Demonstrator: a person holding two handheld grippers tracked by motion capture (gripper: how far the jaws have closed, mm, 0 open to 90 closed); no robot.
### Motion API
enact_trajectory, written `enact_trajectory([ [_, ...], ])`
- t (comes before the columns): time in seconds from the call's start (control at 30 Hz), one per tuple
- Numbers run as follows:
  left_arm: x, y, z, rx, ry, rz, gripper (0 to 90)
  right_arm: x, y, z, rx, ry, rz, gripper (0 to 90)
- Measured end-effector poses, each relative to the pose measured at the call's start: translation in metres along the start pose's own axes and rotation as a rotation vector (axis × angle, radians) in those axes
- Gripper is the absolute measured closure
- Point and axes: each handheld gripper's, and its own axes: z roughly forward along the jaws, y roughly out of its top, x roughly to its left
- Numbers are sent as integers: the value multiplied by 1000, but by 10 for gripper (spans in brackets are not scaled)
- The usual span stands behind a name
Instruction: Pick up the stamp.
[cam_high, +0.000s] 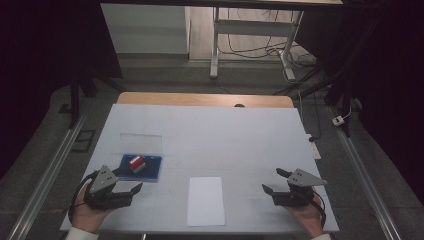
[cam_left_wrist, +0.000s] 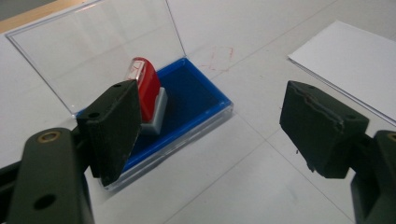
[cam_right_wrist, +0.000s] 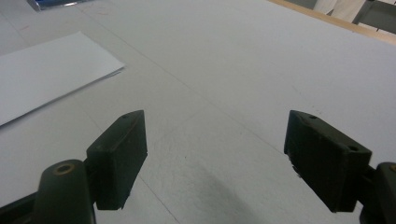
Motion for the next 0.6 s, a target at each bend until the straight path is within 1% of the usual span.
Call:
enact_trajectory([
  [0.13,5,7,-1,6,5,4,211,0,0,0,3,3,3,207],
  [0.33,14,15,0,26,0,-10,212,1,0,0,4,-1,1,208],
  [0.43,19,20,3,42,-7,-11,215,1,0,0,10,0,3,208],
  [0.47,23,23,6,51,-6,-11,219,1,0,1,11,0,2,208],
  [0.5,23,23,6,51,-6,-11,221,1,0,1,11,0,2,208],
  [0.53,25,24,8,56,-10,-14,223,1,-1,1,14,-6,0,208],
  [0.6,29,27,12,68,-9,-19,226,1,-1,1,11,-4,1,208],
])
